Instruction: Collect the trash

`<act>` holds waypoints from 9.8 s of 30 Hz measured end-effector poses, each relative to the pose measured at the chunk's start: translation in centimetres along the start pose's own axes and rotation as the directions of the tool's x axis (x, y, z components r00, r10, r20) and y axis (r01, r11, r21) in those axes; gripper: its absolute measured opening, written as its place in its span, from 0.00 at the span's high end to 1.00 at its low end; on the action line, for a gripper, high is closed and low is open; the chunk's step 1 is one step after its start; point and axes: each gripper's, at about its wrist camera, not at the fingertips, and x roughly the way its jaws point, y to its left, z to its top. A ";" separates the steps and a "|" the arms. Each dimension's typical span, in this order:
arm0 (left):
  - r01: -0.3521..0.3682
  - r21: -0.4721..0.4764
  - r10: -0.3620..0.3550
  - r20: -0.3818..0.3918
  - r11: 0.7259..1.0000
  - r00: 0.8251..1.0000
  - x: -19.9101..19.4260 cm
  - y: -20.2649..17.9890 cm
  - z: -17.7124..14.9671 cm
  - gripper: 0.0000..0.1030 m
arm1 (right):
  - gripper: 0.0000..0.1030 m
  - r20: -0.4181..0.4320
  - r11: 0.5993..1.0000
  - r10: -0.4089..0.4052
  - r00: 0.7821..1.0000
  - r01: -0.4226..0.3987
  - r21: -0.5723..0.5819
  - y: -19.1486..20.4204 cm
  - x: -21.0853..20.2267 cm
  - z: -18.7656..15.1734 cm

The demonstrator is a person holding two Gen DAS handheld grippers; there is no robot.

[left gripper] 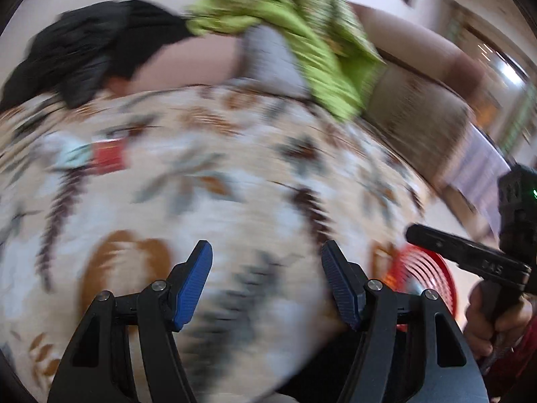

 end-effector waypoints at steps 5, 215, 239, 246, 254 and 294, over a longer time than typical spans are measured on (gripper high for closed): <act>-0.198 -0.119 0.206 0.060 0.973 0.977 -2.0 8.1 0.6 0.35 | 0.39 -0.072 0.995 0.070 0.995 -0.075 -0.067 6.0 6.1 3.2; 0.336 0.291 -0.293 -0.180 0.896 0.939 6.0 -24.9 -5.7 0.42 | 0.36 0.140 0.907 -0.329 0.934 0.271 0.322 -16.1 -14.5 -10.4; -0.145 0.260 0.078 0.253 0.955 0.964 -9.5 -12.2 -10.2 0.00 | 0.00 0.229 0.753 -0.658 0.718 0.633 0.179 -0.1 -15.0 -13.7; -0.244 0.305 0.172 0.245 0.920 0.954 -8.6 -13.2 -10.5 0.00 | 0.00 0.218 0.744 -0.668 0.712 0.642 0.186 0.1 -15.0 -13.9; -0.244 0.318 0.167 0.250 0.916 0.954 -8.3 -13.4 -10.6 0.00 | 0.00 0.213 0.742 -0.670 0.711 0.643 0.188 0.0 -14.9 -14.0; -0.259 0.271 0.188 0.263 0.927 0.946 -8.4 -11.9 -10.6 0.00 | 0.00 0.199 0.746 -0.666 0.719 0.645 0.166 0.1 -14.0 -14.3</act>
